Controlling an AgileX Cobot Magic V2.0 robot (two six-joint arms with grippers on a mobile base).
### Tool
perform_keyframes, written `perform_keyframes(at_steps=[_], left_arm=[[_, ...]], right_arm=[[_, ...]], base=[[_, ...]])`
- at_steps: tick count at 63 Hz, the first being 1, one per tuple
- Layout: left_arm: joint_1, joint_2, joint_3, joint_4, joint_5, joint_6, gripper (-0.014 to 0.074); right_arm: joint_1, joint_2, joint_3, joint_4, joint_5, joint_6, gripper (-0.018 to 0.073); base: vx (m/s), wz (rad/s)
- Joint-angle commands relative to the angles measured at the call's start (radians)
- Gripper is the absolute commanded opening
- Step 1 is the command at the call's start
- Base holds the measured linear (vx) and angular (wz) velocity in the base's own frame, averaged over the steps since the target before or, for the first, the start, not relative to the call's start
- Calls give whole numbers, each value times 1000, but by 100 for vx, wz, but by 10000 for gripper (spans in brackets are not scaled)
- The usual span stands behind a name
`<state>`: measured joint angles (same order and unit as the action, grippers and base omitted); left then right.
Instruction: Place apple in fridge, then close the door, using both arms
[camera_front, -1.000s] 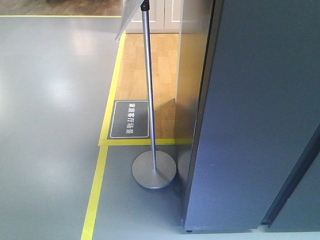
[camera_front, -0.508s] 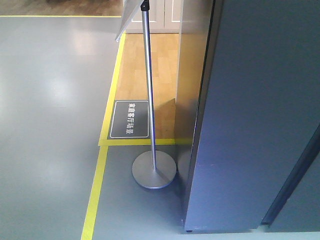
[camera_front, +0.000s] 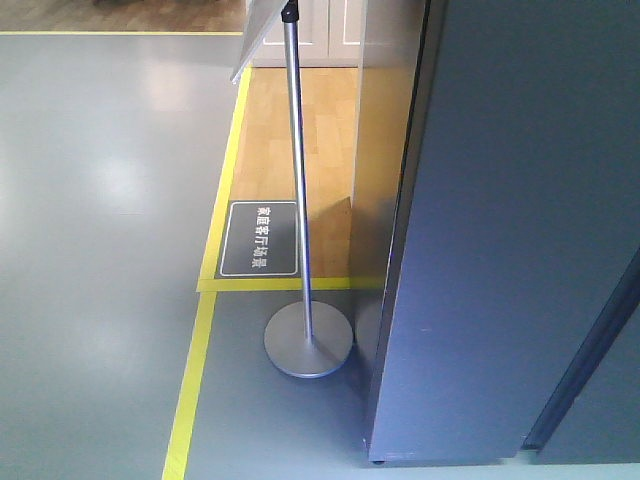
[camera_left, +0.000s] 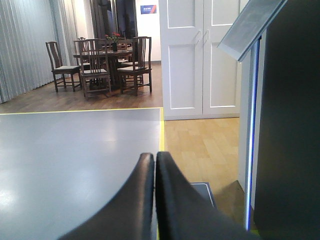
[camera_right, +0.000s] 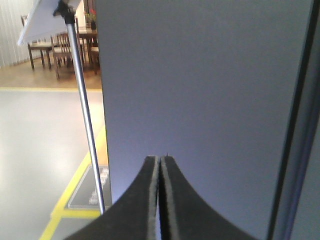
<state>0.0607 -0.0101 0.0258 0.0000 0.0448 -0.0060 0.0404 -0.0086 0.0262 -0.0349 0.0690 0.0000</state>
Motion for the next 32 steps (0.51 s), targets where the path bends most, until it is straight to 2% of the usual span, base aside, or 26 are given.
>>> perform_keyframes(at_steps=[1,32], left_arm=[[1,-17,22,0,-70,-7,-6],[1,-17,22,0,-68,-7,-6]], right_arm=[[-6,-21,15,20,-106,5,-4],[-6,-21,16,25,-107,0,-4]], base=[[0,0],[0,0]])
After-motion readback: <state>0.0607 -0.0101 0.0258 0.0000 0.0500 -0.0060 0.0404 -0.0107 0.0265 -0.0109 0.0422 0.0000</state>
